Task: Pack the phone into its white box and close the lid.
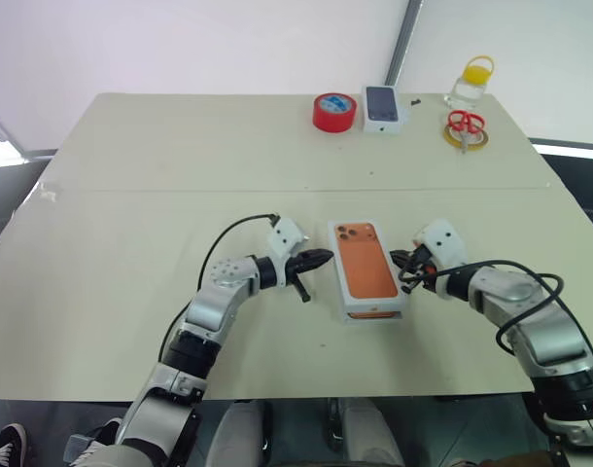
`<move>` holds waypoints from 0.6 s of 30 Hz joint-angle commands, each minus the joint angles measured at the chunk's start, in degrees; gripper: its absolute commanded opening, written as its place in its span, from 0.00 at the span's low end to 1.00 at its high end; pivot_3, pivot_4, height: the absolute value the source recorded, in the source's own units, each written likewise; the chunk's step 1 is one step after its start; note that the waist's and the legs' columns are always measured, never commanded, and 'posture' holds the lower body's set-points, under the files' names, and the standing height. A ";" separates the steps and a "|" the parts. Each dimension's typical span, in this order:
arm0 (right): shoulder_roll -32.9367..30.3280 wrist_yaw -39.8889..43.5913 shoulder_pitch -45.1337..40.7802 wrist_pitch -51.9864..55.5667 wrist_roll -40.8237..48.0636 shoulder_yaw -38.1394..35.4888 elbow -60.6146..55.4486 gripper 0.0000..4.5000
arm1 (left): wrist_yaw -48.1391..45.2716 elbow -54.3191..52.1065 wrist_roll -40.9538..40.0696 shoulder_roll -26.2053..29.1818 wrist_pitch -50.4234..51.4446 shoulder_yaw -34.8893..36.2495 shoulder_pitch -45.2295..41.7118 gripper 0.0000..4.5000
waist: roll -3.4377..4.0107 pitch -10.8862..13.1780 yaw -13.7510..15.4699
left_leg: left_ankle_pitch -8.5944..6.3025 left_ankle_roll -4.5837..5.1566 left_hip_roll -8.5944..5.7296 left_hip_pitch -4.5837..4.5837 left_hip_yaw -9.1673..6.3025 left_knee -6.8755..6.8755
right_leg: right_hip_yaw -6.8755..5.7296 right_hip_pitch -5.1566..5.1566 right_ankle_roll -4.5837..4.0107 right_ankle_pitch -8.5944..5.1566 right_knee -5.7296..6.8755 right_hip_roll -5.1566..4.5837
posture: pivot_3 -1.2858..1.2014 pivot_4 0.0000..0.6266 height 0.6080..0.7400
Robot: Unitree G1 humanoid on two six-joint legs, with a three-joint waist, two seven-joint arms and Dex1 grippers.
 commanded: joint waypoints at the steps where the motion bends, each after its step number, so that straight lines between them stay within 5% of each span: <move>1: -0.56 1.31 0.70 -0.16 -0.08 -1.10 -3.42 0.01 | -0.56 -2.24 -1.04 -0.64 -0.26 -0.60 0.21 0.00 | 0.00 0.00 -0.01 | 0.00 0.00 0.00 0.00 0.00 0.00 | 0.00 0.00 0.00 0.00 0.00 0.00 | 0.52 0.24 1.00; 18: -2.22 5.12 2.58 0.28 -0.90 0.01 -8.51 0.01 | -2.19 -3.29 -0.70 -2.47 0.62 -3.26 0.93 0.00 | 0.00 0.00 0.04 | 0.00 0.00 -0.01 0.01 0.00 0.01 | 0.00 0.02 0.00 0.00 0.00 0.00 | 0.52 0.24 1.00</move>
